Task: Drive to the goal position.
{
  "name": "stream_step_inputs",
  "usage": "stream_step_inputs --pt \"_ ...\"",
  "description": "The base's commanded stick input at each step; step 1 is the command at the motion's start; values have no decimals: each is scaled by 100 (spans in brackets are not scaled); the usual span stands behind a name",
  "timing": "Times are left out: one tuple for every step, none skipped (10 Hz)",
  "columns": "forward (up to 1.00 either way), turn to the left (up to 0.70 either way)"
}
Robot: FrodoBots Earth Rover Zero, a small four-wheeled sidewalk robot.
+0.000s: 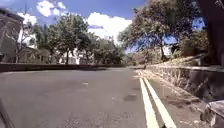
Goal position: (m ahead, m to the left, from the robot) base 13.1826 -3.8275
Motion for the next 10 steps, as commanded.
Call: stream_step_inputs --pt "50 0" --pt "50 0" --pt "50 0" --pt "50 0" --pt "50 0" --pt "50 0" --pt "50 -50" --pt "50 -50" --pt "50 -37" --pt "50 -12"
